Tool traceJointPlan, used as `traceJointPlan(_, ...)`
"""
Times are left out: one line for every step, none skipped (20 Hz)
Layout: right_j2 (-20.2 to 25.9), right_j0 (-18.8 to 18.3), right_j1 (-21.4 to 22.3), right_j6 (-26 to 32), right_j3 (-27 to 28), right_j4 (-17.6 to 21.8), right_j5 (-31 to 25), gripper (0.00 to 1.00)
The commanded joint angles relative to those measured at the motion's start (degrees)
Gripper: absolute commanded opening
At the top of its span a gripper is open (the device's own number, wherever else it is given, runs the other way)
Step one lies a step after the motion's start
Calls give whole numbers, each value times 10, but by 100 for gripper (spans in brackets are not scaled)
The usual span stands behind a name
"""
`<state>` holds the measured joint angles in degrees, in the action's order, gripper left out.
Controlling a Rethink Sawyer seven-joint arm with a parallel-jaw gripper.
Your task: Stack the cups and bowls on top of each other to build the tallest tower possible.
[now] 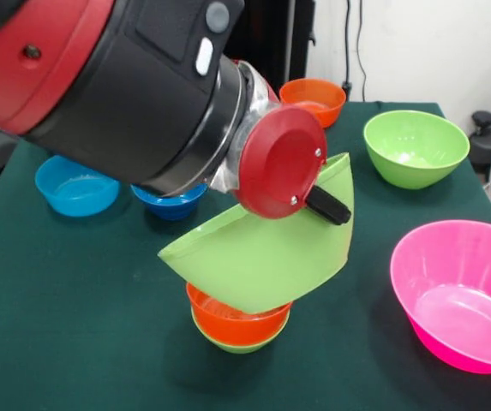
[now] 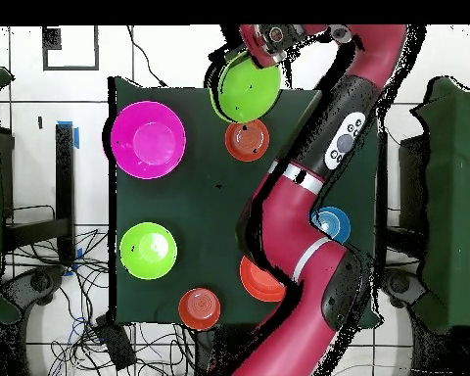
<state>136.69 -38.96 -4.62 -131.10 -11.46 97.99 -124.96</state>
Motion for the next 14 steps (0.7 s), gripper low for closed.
traceJointPlan(-96, 23, -14, -106, 65, 28, -66, 0)
traceJointPlan(-95, 24, -15, -107, 66, 30, -67, 0)
traceJointPlan(-96, 24, -16, -107, 67, 31, -68, 0)
traceJointPlan(-95, 26, -16, -110, 69, 33, -76, 0)
traceJointPlan(-95, 26, -17, -116, 70, 35, -83, 0)
traceJointPlan(-96, 27, -18, -122, 71, 36, -89, 0)
traceJointPlan(-98, 27, -19, -124, 72, 37, -93, 0)
traceJointPlan(-95, 28, -19, -133, 75, 40, -97, 0)
traceJointPlan(-93, 29, -19, -141, 77, 44, -101, 0)
traceJointPlan(-89, 30, -17, -152, 81, 50, -106, 0)
traceJointPlan(-86, 29, -18, -152, 83, 55, -107, 0)
traceJointPlan(-83, 30, -18, -147, 84, 61, -106, 0)
traceJointPlan(-83, 29, -20, -144, 84, 63, -104, 0)
traceJointPlan(-82, 29, -21, -140, 85, 68, -102, 0)
